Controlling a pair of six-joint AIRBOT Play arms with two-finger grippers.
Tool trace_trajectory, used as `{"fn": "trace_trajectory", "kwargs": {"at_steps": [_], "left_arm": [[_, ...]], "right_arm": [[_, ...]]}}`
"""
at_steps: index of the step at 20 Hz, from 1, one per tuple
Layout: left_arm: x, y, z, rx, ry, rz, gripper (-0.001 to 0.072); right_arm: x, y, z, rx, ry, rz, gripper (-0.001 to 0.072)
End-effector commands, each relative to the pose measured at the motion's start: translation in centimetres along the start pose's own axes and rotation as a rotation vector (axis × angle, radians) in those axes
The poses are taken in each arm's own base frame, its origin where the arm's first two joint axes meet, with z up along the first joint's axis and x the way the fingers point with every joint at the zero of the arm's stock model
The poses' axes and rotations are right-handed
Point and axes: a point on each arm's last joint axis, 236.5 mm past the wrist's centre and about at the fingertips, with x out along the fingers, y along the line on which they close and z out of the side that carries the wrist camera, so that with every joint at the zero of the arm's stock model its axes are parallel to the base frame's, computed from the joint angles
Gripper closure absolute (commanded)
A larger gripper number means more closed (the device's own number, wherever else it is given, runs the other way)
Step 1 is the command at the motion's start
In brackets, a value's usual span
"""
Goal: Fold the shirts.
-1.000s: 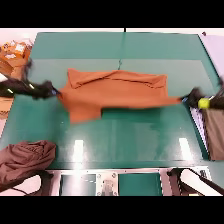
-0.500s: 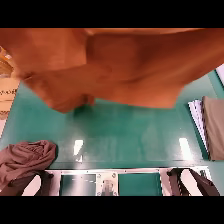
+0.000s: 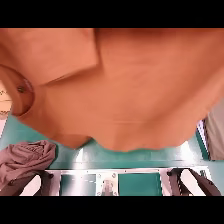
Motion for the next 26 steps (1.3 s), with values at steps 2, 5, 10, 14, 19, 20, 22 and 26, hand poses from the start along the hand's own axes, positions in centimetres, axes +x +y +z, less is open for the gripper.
{"fn": "trace_trajectory", "kwargs": {"at_steps": [2, 5, 10, 14, 19, 20, 22, 26], "left_arm": [[10.1, 6.9, -9.2, -0.271, 0.18, -0.064, 0.068], [17.0, 11.2, -17.1, -0.419, 0.315, -0.077, 0.068], [25.8, 14.7, -27.0, -0.513, 0.402, -0.011, 0.068], [29.1, 16.0, -31.4, -0.524, 0.42, 0.038, 0.068], [28.1, 16.5, -34.8, -0.442, 0.542, 0.051, 0.068], [27.6, 16.4, -35.8, -0.422, 0.588, 0.05, 0.068], [26.4, 16.1, -37.8, -0.401, 0.686, 0.048, 0.068], [23.9, 15.3, -42.1, -0.412, 0.844, 0.034, 0.068]], "right_arm": [[10.6, -8.4, -7.3, 0.119, 0.203, -0.033, 0.0693], [18.6, -13.3, -14.1, 0.189, 0.344, -0.064, 0.0693], [26.7, -21.0, -23.9, 0.327, 0.463, -0.156, 0.0692], [29.7, -24.1, -27.9, 0.396, 0.522, -0.173, 0.0692], [28.7, -24.6, -30.1, 0.388, 0.641, -0.161, 0.0693], [27.7, -24.6, -31.1, 0.38, 0.699, -0.158, 0.0693], [26.0, -24.2, -33.0, 0.374, 0.792, -0.153, 0.0693], [23.2, -24.1, -35.3, 0.391, 0.843, -0.188, 0.0693]]}}
